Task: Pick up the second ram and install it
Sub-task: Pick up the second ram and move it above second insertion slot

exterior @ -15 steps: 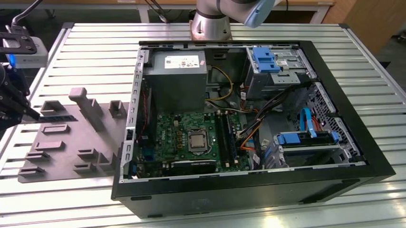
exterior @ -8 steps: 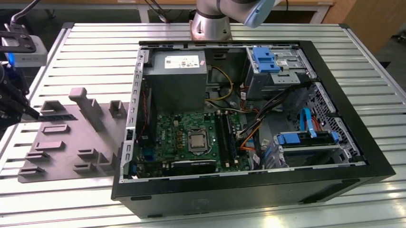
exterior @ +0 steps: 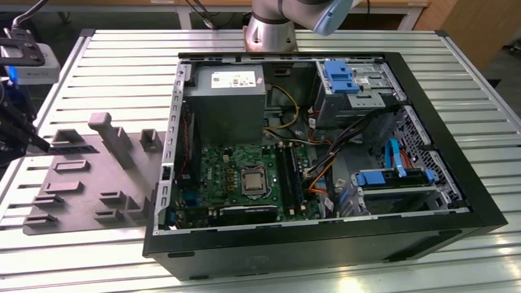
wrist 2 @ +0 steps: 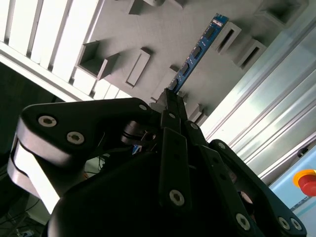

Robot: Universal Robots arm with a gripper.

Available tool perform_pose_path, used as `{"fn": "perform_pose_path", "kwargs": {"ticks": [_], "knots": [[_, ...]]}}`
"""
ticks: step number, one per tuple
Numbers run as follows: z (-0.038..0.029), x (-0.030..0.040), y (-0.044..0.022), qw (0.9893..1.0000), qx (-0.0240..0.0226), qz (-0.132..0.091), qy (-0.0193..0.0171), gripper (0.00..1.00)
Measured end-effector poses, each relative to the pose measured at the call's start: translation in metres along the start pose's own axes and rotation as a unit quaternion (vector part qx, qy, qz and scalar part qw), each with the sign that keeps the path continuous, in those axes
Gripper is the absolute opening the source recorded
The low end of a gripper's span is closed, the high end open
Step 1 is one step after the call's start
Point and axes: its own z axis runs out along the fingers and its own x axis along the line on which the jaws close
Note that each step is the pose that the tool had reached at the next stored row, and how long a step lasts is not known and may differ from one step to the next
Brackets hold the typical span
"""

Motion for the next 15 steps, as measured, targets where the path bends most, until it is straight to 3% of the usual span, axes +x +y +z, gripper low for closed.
{"fn": "perform_pose_path", "kwargs": {"ticks": [15], "knots": [[-0.0047,-0.0010,0.0002,1.0000,0.0000,0.000,-0.0025,0.11]]}}
